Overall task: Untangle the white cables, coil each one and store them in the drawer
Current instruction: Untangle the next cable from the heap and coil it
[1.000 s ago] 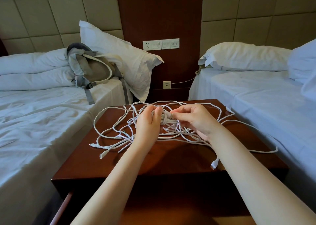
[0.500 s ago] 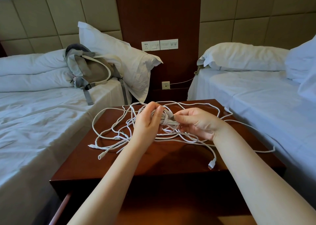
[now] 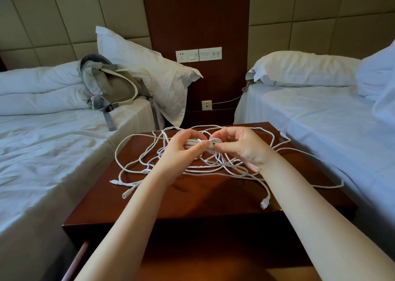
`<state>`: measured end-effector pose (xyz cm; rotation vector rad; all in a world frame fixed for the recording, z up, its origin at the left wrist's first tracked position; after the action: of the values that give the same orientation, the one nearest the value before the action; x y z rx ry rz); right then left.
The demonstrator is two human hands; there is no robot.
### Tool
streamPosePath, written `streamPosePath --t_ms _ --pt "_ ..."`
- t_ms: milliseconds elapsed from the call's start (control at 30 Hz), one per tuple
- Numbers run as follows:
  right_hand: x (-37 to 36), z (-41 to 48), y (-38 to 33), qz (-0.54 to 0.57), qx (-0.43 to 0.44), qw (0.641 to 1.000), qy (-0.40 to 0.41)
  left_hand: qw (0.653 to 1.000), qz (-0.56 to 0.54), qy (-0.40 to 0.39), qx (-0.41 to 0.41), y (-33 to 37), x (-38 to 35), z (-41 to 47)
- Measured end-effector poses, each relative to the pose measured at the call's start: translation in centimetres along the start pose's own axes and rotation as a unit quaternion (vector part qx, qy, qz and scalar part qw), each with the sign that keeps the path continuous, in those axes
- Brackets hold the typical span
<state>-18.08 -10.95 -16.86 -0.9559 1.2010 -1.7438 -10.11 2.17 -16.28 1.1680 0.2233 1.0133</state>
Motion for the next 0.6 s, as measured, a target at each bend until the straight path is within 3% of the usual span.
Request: streamPosePath --t_ms 333,600 --pt "-0.5 0.1 -0.1 -0.078 0.050 0.995 0.039 0.999 0.044 0.011 -0.002 -0.1 0.0 0.1" --pt "-0.4 0.2 -0.9 -0.217 0.051 0.975 0.004 0.999 -0.032 0.016 0.017 -0.6 0.0 0.0"
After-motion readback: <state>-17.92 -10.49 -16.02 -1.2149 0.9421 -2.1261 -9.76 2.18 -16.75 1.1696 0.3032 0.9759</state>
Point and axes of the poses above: each hand's wrist, its own z-axis towards the middle knuckle, its own x-axis out of the back of the hand, y = z × x, the point moved 5 cm from there along z, towards the middle knuckle, and after that the axes turned 2 degrees about y, right-handed, at the moved point
